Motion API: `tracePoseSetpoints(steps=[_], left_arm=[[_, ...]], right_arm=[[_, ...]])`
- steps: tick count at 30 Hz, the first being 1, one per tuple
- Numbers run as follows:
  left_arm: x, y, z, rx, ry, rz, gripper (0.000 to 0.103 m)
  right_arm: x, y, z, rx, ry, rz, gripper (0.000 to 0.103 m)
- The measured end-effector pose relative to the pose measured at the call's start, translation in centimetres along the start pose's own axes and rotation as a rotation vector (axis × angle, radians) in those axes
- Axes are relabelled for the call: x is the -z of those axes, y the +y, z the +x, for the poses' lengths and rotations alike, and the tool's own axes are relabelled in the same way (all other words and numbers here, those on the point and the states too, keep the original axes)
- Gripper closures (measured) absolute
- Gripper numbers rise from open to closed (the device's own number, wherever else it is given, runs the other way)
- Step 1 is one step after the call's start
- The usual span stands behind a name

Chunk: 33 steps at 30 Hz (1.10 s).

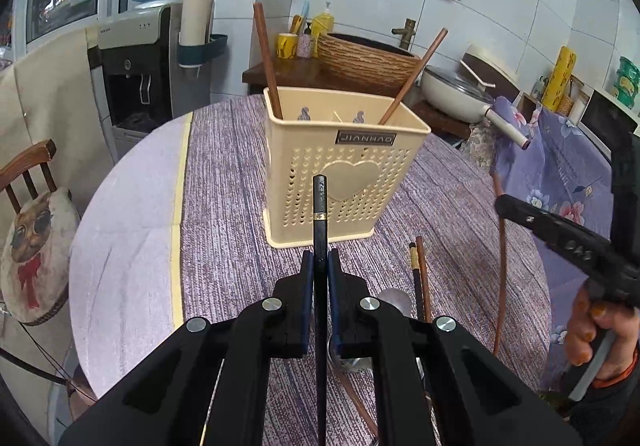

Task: Organize utensils
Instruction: 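Carry both chopsticks over the holder and lower them into it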

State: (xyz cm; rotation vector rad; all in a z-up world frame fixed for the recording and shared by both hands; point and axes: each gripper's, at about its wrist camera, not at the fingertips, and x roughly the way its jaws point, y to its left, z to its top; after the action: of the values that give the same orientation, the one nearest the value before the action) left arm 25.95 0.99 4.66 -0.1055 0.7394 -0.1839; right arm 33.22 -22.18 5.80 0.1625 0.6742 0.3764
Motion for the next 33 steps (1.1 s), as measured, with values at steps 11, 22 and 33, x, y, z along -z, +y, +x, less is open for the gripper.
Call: tracePoseSetpoints(steps=[11, 22, 33], left_arm=[[-0.3, 0.3, -4.1, -0.022, -0.080, 0.030, 0.095], [-1.2, 0.8, -6.0, -0.031, -0.125, 0.030, 0.095], [-5.1, 0.6, -7.9, -0.018, -0.174, 0.041, 0.095]], right_arm=[[-0.8, -0.6, -6.6, -0.019, -0.049, -0.049, 0.095], [-1.7, 0.5, -8.6, -0.037, -0.078, -0.090, 0.095], [-6.2, 3.0, -9.3, -0.050, -0.135, -0.108, 0.095]])
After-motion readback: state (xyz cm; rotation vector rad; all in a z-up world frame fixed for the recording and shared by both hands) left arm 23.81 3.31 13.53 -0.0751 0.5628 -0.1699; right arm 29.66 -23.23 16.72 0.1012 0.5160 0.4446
